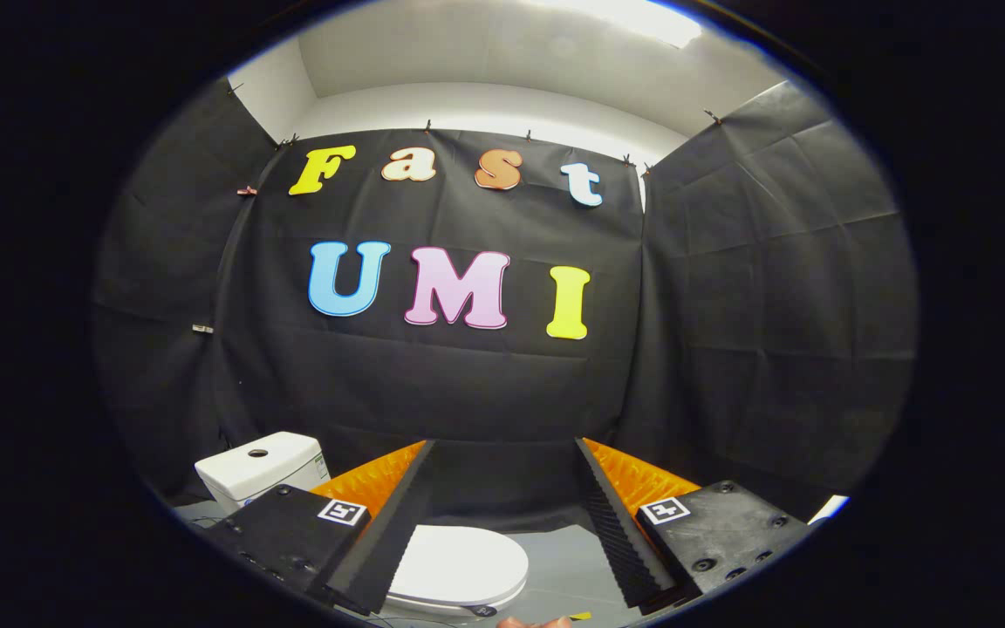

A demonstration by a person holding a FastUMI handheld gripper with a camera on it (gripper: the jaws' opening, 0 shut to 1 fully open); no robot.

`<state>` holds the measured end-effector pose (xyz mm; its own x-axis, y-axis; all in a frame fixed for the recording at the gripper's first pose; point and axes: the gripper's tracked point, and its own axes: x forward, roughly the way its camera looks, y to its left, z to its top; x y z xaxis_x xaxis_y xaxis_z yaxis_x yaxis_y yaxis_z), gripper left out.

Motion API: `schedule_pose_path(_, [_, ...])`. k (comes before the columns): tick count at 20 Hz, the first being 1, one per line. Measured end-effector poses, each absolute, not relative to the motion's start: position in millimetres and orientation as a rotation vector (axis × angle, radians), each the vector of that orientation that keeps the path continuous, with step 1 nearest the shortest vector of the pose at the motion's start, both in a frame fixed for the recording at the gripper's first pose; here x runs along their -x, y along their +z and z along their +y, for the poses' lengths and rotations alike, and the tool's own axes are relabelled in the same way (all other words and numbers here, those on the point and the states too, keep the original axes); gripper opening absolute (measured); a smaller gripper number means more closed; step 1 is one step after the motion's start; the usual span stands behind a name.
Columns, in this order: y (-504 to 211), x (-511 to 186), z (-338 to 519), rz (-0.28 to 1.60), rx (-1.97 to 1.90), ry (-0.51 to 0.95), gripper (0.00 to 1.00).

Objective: Open the toilet lid.

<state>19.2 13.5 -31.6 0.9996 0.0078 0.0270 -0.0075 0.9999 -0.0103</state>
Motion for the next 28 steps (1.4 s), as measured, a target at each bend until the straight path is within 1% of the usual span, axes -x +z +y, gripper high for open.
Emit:
schedule_pose_path(7, [-97.3, -37.3, 11.2, 0.003, 0.010, 0.010, 0.98])
schedule_pose_path(10, [-132.6, -46.2, 5.0, 0.020, 0.025, -0.013, 0.98])
schedule_pose_path(14, [-189.2, -53.3, 8.8, 0.062, 0.054, -0.001, 0.98])
schedule_pose_path(18, [-247.3, -56.7, 10.2, 0.141, 0.029, 0.020, 0.98])
schedule_pose_path(22, [-301.1, -53.1, 17.0, 0.213, -0.133, 0.102, 0.98])
schedule_pose_path(28, [-381.7, -48.2, 4.8, 0.399, -0.342, 0.130, 0.99])
